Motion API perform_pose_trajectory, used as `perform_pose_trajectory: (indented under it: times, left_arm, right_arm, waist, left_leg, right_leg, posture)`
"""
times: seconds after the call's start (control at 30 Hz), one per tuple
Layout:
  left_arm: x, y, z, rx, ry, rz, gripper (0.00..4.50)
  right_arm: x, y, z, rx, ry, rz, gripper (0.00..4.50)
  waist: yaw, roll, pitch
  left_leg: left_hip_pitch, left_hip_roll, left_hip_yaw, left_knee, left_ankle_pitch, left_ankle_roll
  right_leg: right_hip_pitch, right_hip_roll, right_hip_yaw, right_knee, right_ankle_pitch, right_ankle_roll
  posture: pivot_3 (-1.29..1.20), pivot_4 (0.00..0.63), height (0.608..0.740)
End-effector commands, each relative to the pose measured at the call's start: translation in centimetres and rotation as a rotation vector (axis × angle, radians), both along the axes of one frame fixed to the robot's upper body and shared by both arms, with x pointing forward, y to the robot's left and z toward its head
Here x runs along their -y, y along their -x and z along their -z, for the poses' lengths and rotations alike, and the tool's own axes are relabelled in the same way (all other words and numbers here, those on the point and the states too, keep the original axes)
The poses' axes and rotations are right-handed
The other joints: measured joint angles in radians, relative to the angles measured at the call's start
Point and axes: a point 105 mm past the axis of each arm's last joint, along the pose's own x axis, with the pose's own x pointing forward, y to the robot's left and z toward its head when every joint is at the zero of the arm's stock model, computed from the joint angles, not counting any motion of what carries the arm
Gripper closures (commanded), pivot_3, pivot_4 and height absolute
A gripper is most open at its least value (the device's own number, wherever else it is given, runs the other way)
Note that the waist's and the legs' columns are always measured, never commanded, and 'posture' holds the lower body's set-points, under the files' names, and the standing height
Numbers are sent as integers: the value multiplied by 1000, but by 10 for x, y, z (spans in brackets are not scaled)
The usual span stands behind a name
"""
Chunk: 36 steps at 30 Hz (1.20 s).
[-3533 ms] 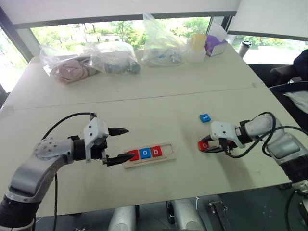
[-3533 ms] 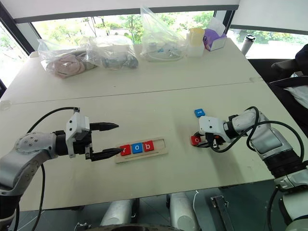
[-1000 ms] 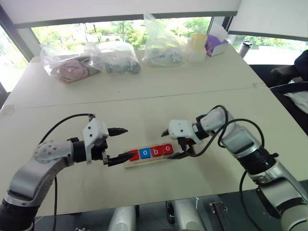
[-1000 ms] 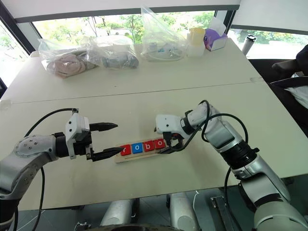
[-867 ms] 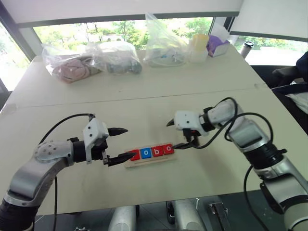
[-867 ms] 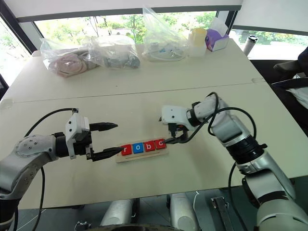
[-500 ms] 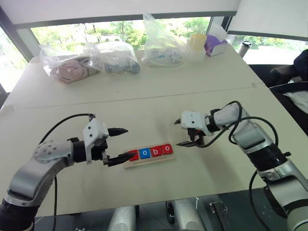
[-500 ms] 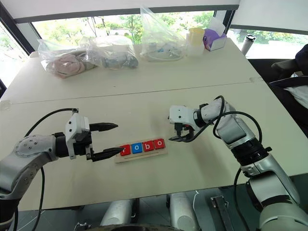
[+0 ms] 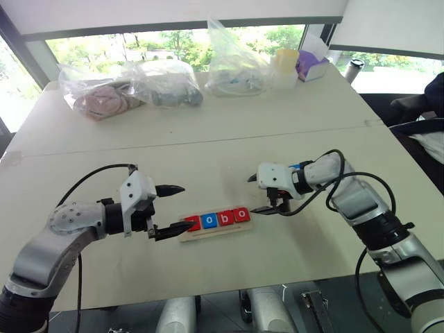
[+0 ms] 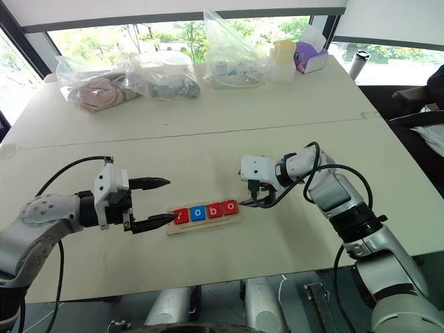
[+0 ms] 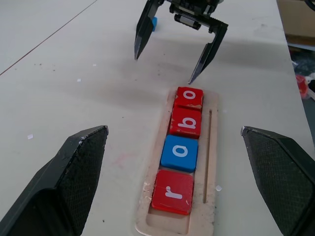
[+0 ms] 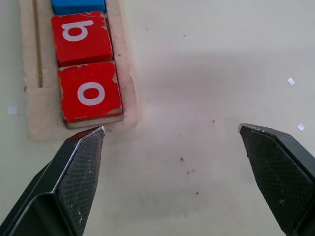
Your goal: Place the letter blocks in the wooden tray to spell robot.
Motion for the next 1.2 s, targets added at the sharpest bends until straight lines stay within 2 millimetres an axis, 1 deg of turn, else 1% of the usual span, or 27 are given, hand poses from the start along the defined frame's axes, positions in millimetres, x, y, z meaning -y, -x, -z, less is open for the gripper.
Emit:
perform_pose_trajectory:
  times: [0.03, 0.53, 0.87, 1.2]
  left_arm:
    - [-1, 0, -11, 50, -5, 0, 0]
    - [0, 0, -10, 52, -3, -5, 0]
    - [0, 0, -10, 54, -3, -6, 0]
    - [-1, 0, -10, 55, -4, -11, 0]
  right_arm:
    - [-11, 4, -8, 30, -24, -40, 21]
    - [-21, 10, -7, 22, -38, -64, 21]
    - [-25, 8, -6, 28, -44, -64, 21]
    - [-38, 12, -9, 29, -66, -94, 21]
  waist:
    - [0, 0, 0]
    - [0, 0, 0]
    - [0, 0, 0]
    - [0, 0, 0]
  left_leg:
    - [0, 0, 0, 0, 0, 0]
    - [0, 0, 0, 0, 0, 0]
    - [0, 0, 0, 0, 0, 0]
    - [1, 0, 0, 0, 0, 0]
  right_leg:
    - [0, 0, 0, 0, 0, 0]
    - [0, 0, 0, 0, 0, 1]
    - [0, 0, 0, 1, 0, 0]
    - [0, 0, 0, 1, -1, 1]
  posture:
    - [0, 150, 740]
    - [0, 150, 740]
    - [0, 150, 740]
    - [0, 150, 740]
